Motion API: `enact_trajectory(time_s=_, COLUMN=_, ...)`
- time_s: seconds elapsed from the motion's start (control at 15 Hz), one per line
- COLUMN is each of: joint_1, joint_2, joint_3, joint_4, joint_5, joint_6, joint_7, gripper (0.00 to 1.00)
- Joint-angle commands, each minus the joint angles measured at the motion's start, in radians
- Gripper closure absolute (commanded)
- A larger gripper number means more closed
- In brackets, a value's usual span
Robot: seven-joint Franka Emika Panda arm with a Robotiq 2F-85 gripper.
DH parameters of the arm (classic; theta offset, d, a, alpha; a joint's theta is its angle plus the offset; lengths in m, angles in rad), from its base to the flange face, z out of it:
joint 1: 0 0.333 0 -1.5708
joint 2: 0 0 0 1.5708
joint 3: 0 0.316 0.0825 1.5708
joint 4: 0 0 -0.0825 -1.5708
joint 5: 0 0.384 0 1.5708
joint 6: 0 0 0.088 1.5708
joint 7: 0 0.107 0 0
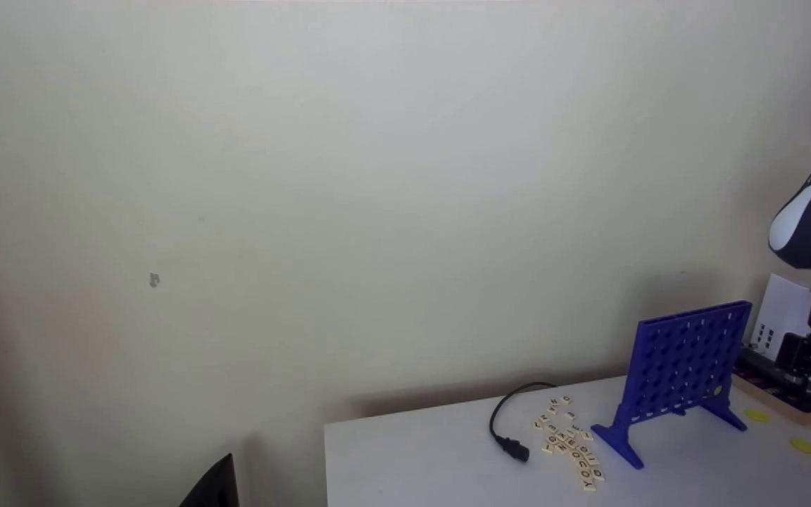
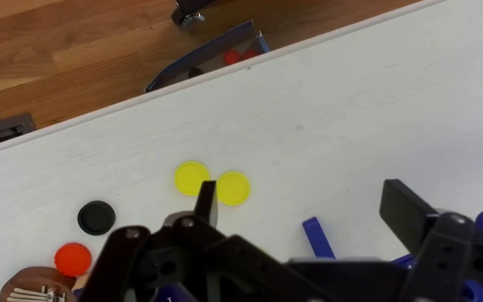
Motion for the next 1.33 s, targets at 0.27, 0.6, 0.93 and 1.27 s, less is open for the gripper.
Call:
enact_trajectory(time_s=0.27, joint_1=-0.065, joint_2=0.064, joint_3=0.057, joint_4=-0.028, joint_5=-0.024, joint_6=0.286, joint_7=0.001, gripper=0.0)
enact_trajectory(time_s=0.6, joint_1=-0.197, joint_2=0.131, joint_3=0.152, joint_4=-0.034, joint_5=-0.073, joint_6=0.436, joint_7=-0.027, gripper=0.0)
enact_trajectory(time_s=0.93, joint_1=-0.334, joint_2=0.186, joint_3=0.222, joint_4=-0.014, joint_5=-0.196, joint_6=0.485, joint_7=-0.036, gripper=0.0)
enact_trajectory(time_s=1.27, joint_1=-0.412, joint_2=0.231, joint_3=0.263, joint_4=0.016, joint_5=-0.319, joint_6=0.508, joint_7=-0.054, gripper=0.0)
